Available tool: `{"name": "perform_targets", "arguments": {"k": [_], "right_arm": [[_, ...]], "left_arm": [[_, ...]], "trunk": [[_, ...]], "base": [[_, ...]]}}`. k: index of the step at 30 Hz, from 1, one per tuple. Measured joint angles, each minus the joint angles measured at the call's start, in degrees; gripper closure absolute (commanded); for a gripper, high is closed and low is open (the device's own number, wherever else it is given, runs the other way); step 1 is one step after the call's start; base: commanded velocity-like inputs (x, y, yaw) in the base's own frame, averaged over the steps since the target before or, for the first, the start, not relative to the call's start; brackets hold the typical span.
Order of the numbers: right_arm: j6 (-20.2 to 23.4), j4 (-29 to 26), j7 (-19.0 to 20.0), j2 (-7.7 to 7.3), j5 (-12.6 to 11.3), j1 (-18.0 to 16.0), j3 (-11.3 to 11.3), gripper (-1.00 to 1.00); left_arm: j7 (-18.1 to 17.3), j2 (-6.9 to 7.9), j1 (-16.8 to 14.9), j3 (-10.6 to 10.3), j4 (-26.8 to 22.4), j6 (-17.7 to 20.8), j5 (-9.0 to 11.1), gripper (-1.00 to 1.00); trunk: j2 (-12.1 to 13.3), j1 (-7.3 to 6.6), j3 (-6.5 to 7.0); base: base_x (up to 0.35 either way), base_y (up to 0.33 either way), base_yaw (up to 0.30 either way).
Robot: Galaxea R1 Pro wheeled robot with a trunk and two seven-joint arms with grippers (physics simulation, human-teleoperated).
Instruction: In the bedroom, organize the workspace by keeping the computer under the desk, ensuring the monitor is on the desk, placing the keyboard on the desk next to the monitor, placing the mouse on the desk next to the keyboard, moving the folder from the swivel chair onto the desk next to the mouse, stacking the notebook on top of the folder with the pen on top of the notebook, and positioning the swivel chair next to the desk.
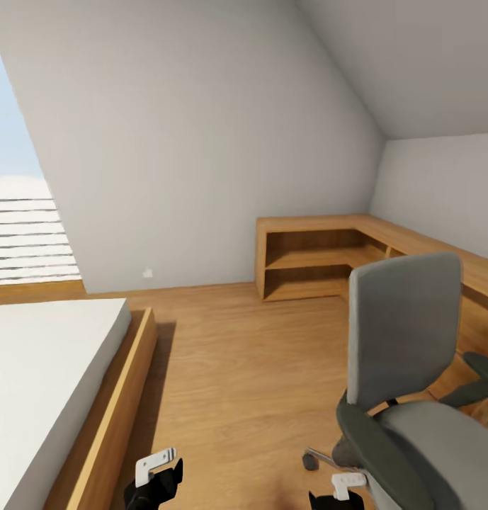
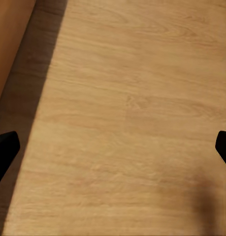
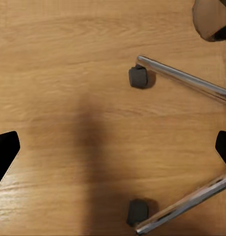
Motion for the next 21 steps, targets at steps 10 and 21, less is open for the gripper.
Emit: {"name": "perform_targets", "arguments": {"k": [10, 21], "right_arm": [[-0.81, 0.03, -0.08, 0.00, 0.09, -0.03, -0.05, -1.00], [-3.21, 0.12, -0.08, -0.09, 0.11, -0.03, -0.05, -1.00]], "left_arm": [[0.00, 0.06, 0.00, 0.00, 0.04, 0.07, 0.00, -1.00], [0.02, 0.07, 0.00, -0.01, 0.06, 0.16, 0.00, -1.00]], "trunk": [[0.00, 0.03, 0.00], [0.00, 0.03, 0.01]], "base": [[0.184, 0.000, 0.000], [0.104, -0.091, 0.000]]}}
